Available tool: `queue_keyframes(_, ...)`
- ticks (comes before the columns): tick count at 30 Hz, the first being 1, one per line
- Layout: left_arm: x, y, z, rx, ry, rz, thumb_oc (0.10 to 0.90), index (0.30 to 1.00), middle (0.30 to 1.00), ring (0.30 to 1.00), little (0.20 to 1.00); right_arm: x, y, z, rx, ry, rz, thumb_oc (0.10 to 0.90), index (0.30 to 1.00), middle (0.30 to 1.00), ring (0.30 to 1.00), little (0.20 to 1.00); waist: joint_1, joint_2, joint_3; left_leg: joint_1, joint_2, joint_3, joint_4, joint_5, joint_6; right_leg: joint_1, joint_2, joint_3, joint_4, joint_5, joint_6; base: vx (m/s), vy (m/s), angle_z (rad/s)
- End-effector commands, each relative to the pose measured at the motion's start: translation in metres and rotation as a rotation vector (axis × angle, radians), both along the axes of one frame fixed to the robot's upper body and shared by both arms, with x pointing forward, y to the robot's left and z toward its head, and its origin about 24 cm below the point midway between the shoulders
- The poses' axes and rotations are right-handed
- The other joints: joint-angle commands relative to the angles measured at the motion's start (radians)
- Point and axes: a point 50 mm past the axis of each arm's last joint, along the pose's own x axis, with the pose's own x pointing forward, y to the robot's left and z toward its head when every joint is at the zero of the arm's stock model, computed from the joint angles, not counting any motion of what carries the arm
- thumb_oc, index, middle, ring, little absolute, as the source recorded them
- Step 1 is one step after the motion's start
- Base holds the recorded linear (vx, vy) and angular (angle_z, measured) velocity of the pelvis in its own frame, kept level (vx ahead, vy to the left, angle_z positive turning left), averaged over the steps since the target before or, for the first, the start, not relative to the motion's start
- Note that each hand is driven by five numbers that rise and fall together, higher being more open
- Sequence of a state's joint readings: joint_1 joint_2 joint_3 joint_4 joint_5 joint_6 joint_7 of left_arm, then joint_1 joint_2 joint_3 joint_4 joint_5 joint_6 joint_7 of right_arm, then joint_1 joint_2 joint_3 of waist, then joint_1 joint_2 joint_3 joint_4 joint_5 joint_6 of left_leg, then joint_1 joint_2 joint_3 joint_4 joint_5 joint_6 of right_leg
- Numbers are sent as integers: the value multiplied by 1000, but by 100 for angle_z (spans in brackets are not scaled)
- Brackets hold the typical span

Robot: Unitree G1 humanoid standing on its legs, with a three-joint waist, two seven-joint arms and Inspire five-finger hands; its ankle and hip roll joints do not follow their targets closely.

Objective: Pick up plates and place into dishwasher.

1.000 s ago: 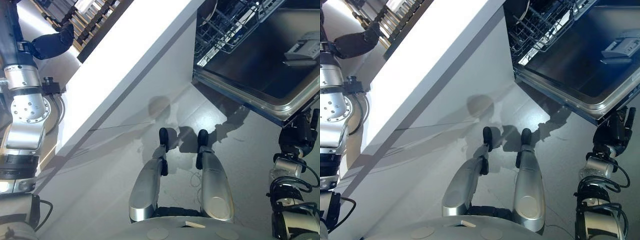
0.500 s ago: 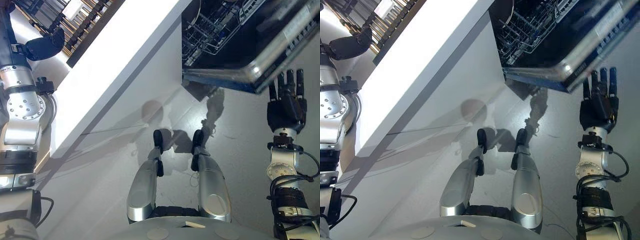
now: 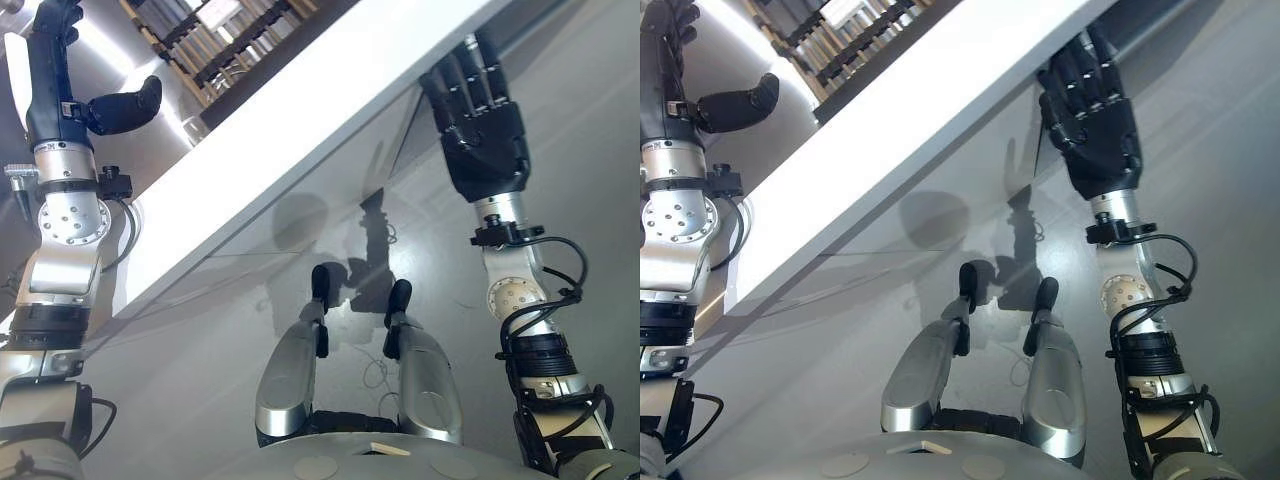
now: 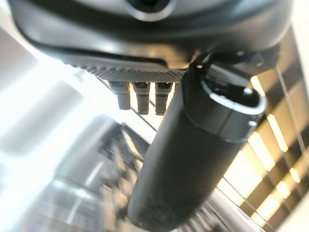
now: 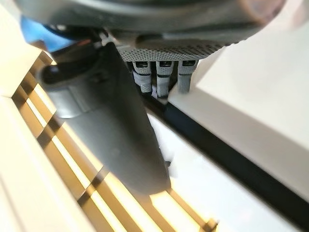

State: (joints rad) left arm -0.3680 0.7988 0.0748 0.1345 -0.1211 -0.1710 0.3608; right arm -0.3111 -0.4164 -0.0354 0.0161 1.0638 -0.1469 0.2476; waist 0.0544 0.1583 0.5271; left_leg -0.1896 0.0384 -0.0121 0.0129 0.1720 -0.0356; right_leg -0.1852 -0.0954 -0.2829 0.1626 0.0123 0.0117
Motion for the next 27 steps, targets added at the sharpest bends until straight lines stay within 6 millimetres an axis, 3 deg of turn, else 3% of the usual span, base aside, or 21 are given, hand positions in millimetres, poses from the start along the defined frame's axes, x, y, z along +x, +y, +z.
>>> queue_keyframes(1,-23,8,25,74,-134,13,800,900,900,900,900,-7,36,50,-25,-253,90,800,900,900,900,900,45,-137,-102,-1,-101,41,172,-207,63,23,-51,64,-12,-2,75,101,21,9)
queue_keyframes(4,-28,10,16,66,-117,20,800,900,900,900,900,-9,21,34,-15,-199,-9,800,900,900,900,900,43,-143,-122,24,-103,43,170,-216,65,48,-51,69,-23,-2,78,103,25,4)
queue_keyframes(8,-39,13,-3,52,-91,31,800,900,900,900,900,-21,-11,3,-31,-90,-263,800,900,900,900,900,32,-154,-166,75,-102,55,148,-227,67,94,-46,82,-53,1,87,102,22,11)
queue_keyframes(10,-46,13,-13,43,-79,37,800,900,900,900,900,-30,-24,-13,-115,-27,-390,800,900,900,900,900,23,-157,-189,99,-101,63,134,-229,67,111,-43,89,-66,2,90,72,31,11)
queue_keyframes(12,-57,14,-26,32,-67,44,800,900,900,900,900,-45,-44,-46,-270,99,-556,800,900,900,900,900,7,-163,-227,132,-97,75,119,-232,65,136,-38,100,-84,5,94,77,23,3)
queue_keyframes(14,-64,15,-31,29,-62,52,800,900,900,900,900,-54,-55,-65,-383,194,-660,800,900,900,900,900,-3,-166,-251,153,-94,80,104,-233,63,151,-34,105,-95,5,97,44,-6,6)
queue_keyframes(18,-73,16,-36,21,-56,72,800,900,900,900,900,-77,-71,-103,-549,374,-854,800,900,900,900,900,-20,-170,-298,196,-86,87,67,-230,57,183,-24,115,-115,3,98,41,-25,3)
queue_keyframes(21,-73,17,-39,1,-65,87,800,900,900,900,900,-96,-77,-135,-551,515,-1047,800,900,900,900,900,-36,-164,-333,232,-82,88,33,-229,50,212,-12,127,-135,-1,96,2,-34,-5)
queue_keyframes(27,-66,13,-39,-24,-64,75,800,900,900,900,900,-120,-80,-189,-477,833,-1071,800,900,900,900,900,-52,-146,-372,271,-79,90,5,-237,42,248,3,141,-157,-12,87,-13,-16,-4)
